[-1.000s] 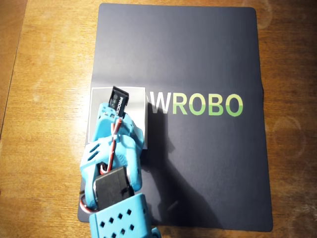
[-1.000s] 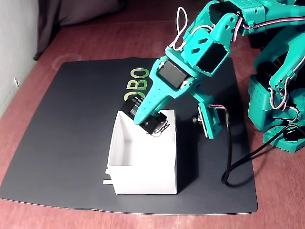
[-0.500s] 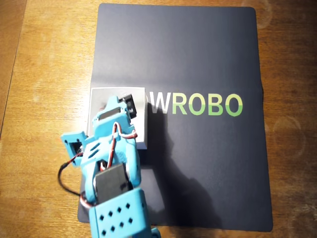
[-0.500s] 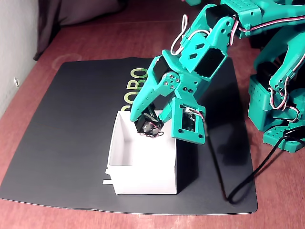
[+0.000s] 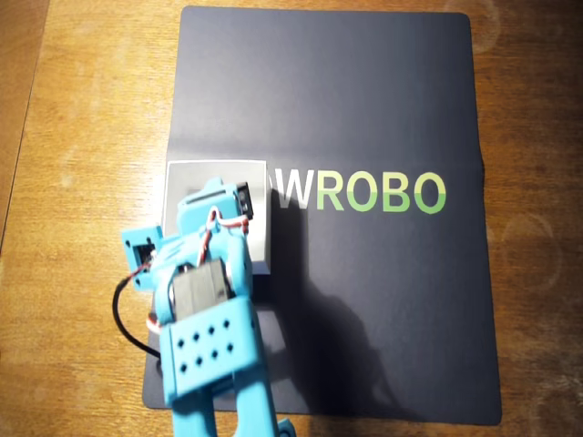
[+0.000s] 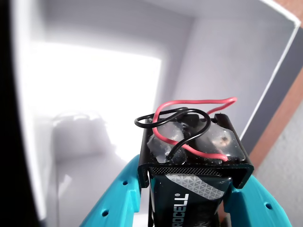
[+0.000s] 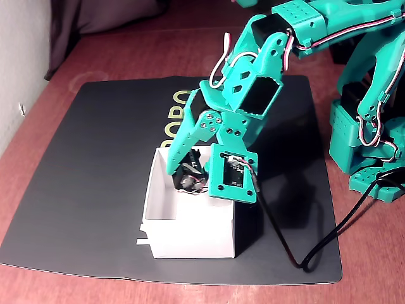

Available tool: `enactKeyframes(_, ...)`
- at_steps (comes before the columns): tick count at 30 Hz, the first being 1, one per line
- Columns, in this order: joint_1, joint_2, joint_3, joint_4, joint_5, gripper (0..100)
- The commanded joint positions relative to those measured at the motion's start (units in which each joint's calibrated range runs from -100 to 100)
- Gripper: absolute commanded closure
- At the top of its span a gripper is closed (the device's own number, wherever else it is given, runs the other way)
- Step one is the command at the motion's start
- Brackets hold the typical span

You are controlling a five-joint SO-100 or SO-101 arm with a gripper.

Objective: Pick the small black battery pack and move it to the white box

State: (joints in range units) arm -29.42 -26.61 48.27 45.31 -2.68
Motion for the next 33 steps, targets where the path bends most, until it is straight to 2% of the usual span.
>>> enactKeyframes(1,0.39,2.63,-5.87,-3.33,0.04,94)
enactKeyframes(26,-0.67,7.54,-5.78,-2.63,0.21,94)
enactKeyframes(31,-0.67,7.45,-5.78,-2.63,0.21,83)
enactKeyframes(33,-0.67,7.28,-5.78,-2.63,0.21,82)
